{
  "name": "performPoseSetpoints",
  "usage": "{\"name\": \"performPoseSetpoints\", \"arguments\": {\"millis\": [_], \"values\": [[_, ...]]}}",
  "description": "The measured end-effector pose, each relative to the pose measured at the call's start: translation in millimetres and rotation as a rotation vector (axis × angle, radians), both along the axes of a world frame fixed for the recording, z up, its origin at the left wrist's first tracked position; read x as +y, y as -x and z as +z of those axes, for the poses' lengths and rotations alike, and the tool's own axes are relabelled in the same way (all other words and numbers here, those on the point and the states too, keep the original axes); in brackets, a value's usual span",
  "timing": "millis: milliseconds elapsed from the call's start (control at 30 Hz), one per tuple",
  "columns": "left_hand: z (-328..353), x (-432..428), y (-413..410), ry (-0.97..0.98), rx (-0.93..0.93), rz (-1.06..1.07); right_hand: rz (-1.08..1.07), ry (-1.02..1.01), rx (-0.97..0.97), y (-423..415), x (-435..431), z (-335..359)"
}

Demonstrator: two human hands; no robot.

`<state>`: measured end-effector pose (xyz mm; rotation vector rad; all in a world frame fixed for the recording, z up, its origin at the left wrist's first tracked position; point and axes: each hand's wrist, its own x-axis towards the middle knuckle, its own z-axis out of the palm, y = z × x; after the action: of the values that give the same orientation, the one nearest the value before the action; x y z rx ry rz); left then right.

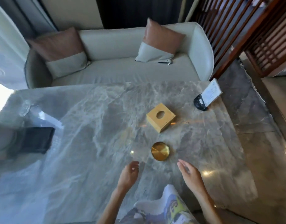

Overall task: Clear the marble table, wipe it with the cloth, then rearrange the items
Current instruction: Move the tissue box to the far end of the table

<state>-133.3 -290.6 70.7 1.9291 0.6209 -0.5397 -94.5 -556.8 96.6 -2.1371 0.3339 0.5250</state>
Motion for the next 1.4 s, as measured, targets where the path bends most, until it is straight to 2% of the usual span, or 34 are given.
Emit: {"name": "performPoseSetpoints", "arguments": {"millis": [133, 300, 400, 533, 800, 933, 1033, 1100, 1200, 1300, 1400], "values": [[2.1, 35.9, 11.5, -0.016, -0.001, 0.016, -0.031, -0.031, 0.051, 21.2, 17.2, 5.0], [9.7, 64.7, -13.7, -0.026, -0.023, 0.034, -0.035, -0.117, 0.098, -4.4, 28.6, 24.5], [17.3, 69.3, -59.1, 0.002, -0.059, 0.022, 0.014, -0.121, 0.134, -42.3, 28.0, 35.4], [25.4, 59.4, -141.0, 0.043, -0.097, 0.105, 0.163, 0.066, 0.108, -112.8, 26.2, 42.7], [16.1, 8.6, -252.4, 0.049, 0.007, 0.171, 0.189, 0.028, 0.192, -237.6, 46.1, 4.9], [1.6, -9.8, -263.0, 0.089, 0.065, 0.212, 0.127, -0.16, 0.232, -263.5, 46.0, -41.6], [-7.4, -28.8, -259.0, 0.229, 0.097, 0.247, 0.098, -0.261, 0.248, -268.8, 32.0, -110.3], [-14.8, -42.5, -258.0, 0.313, 0.106, 0.357, 0.039, -0.306, 0.215, -261.7, 23.2, -152.3], [-30.2, -56.5, -261.7, 0.255, 0.057, 0.405, -0.071, -0.429, 0.217, -253.5, 15.2, -132.6], [-38.5, -79.5, -265.2, 0.124, -0.008, 0.292, -0.141, -0.482, 0.223, -251.3, -6.6, -94.2], [-41.4, -125.0, -269.7, 0.126, -0.046, 0.242, -0.263, -0.525, 0.223, -247.6, -51.7, -89.6]]}}
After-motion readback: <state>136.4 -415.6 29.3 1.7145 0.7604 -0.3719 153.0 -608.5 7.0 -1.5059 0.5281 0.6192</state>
